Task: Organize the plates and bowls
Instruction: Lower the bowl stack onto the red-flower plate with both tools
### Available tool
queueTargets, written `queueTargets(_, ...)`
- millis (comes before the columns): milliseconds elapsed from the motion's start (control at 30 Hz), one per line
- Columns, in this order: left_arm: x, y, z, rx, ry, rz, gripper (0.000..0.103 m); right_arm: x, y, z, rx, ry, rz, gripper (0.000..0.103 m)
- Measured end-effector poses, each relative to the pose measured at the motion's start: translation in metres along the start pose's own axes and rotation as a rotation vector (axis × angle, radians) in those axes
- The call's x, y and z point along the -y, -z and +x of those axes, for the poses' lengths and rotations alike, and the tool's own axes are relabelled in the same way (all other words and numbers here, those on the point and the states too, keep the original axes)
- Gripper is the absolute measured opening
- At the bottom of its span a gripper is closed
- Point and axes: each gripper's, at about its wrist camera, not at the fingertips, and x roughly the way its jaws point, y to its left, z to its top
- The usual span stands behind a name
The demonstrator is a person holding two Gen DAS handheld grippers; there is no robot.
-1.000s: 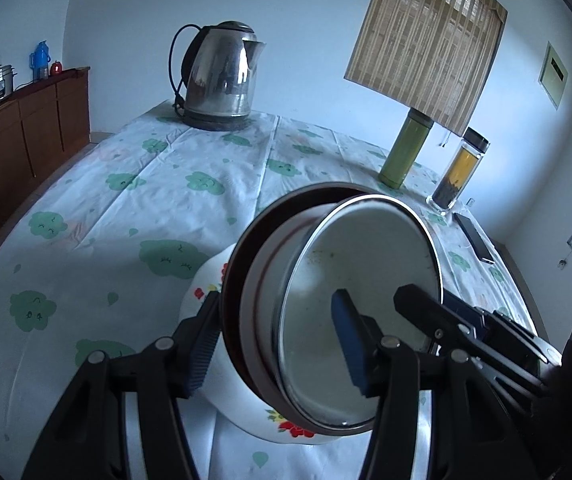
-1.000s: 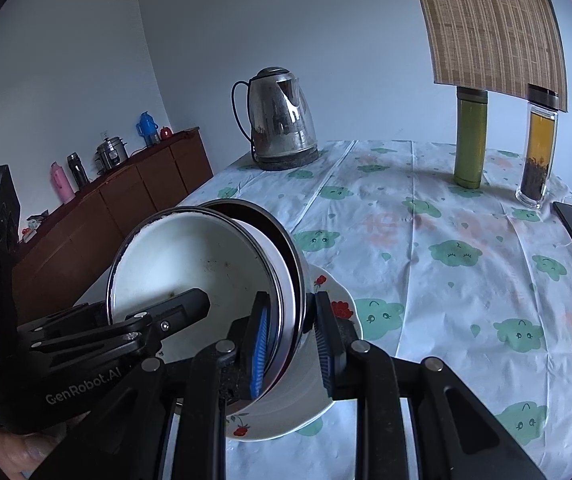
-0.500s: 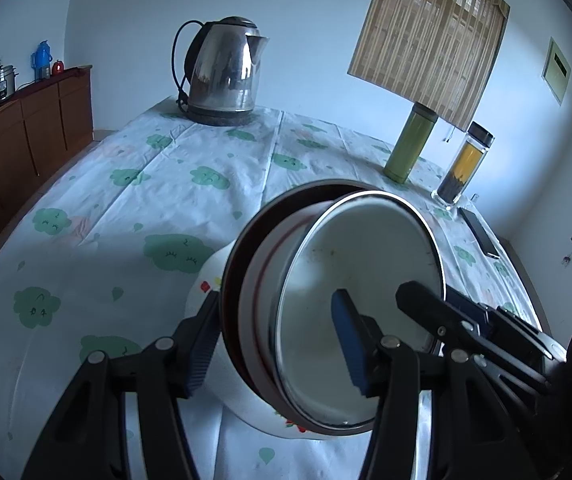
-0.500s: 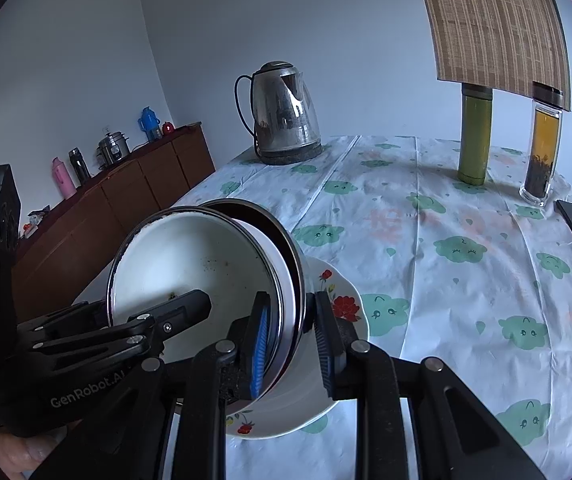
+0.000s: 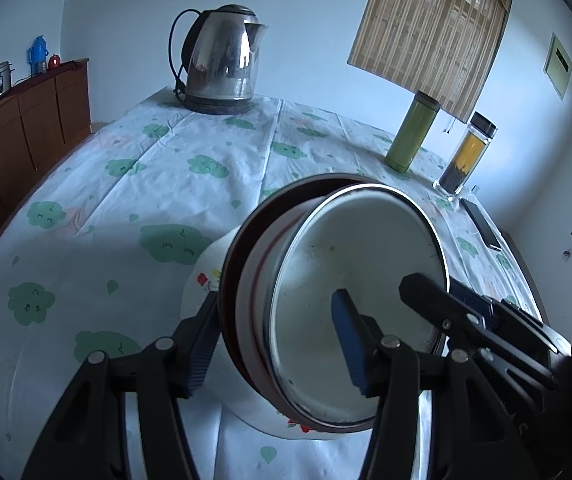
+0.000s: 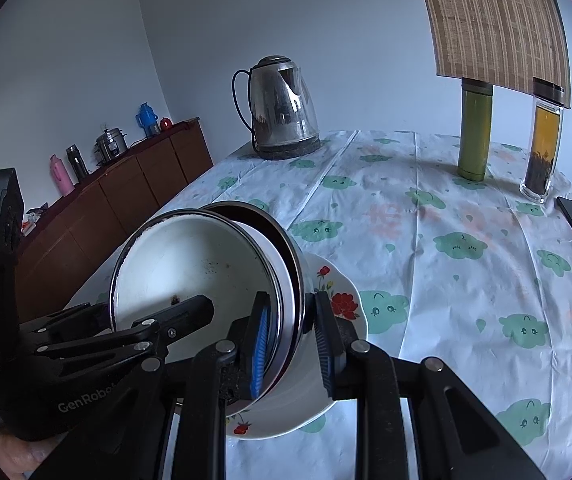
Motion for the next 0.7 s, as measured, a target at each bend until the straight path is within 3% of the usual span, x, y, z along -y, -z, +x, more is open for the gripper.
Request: queueTargets(700, 0.001, -0.005, 0.008, -0.046, 0.015, 0.025, 0.054, 0.007, -0.001, 0.012, -0.044, -0.008, 0.023, 0.024)
